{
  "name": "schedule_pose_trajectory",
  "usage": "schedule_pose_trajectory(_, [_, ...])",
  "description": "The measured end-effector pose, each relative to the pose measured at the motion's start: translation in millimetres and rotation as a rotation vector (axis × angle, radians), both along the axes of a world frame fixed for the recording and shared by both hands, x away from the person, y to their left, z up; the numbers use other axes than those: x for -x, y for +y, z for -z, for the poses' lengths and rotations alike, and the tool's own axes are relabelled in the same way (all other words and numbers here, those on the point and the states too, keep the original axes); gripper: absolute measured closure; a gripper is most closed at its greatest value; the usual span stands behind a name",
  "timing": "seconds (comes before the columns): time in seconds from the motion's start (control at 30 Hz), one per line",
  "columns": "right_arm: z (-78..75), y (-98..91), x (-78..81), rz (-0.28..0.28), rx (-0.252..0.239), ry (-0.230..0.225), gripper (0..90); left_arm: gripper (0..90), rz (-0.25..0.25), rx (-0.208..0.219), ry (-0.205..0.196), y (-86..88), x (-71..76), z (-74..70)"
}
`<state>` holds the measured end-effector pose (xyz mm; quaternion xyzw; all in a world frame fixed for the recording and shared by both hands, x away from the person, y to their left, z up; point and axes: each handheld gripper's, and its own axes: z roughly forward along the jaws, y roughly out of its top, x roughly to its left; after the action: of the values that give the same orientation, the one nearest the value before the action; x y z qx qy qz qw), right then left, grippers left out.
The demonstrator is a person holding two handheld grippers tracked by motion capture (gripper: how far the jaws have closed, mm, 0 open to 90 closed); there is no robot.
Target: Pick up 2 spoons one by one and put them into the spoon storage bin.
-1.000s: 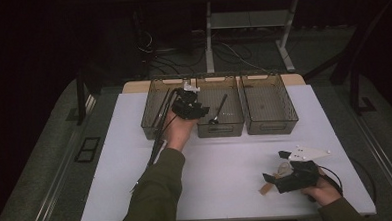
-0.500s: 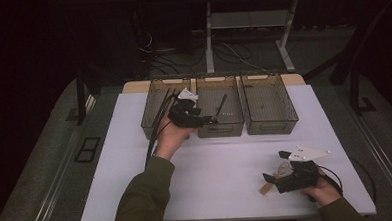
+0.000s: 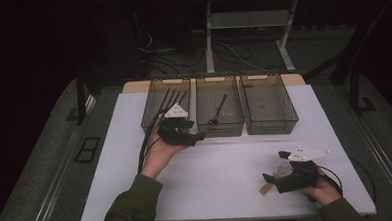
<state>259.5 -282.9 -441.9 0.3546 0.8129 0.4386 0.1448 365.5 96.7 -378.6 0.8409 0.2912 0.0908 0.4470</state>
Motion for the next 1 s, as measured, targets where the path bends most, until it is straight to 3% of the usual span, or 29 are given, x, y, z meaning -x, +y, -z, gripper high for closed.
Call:
schedule_pose_trajectory(0.53, [0.0,0.0,0.3,-0.005,0.005,-0.002,1.1,14.7,-0.002,0.066,-0.038,34.3,47.9,20.1])
schedule_pose_trajectory(1.0, [0.1,0.2,0.6,-0.015,0.005,0.0,1.1,0.4,0.029,0.072,-0.073,55.5,76.6,41.1])
